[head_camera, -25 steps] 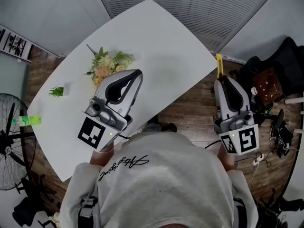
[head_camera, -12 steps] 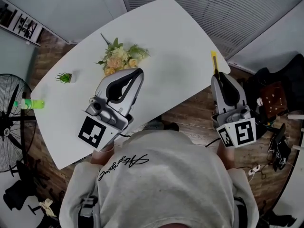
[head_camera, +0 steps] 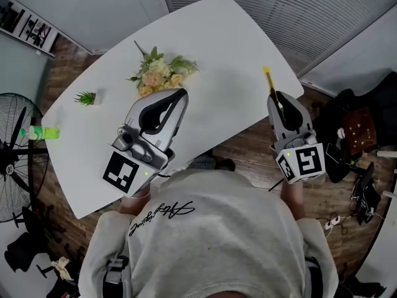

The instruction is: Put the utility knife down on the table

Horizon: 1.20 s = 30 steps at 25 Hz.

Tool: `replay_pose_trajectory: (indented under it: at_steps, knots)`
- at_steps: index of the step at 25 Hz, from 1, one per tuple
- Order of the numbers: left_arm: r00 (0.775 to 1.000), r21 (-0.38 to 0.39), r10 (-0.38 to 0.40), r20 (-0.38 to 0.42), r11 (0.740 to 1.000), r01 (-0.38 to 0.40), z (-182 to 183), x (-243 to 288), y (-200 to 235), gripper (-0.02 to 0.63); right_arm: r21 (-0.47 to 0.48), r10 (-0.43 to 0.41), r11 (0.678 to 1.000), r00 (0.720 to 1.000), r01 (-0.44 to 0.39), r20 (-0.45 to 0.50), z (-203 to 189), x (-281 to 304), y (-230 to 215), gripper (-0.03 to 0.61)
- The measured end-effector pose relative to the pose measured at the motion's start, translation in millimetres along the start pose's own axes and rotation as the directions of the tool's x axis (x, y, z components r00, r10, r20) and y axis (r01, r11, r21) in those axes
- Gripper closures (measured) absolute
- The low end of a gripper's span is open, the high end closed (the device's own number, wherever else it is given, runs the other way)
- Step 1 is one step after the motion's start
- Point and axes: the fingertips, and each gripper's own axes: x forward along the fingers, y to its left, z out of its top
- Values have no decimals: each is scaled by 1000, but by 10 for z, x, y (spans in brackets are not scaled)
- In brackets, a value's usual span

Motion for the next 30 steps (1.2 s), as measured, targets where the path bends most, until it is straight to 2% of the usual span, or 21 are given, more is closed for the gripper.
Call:
replay_pose_trajectory:
  at_steps: [30]
  knots:
    - [1000, 5, -2, 0, 1000, 2, 26, -35, -2, 618, 30, -19, 999, 978, 26, -206, -988, 216, -33, 515]
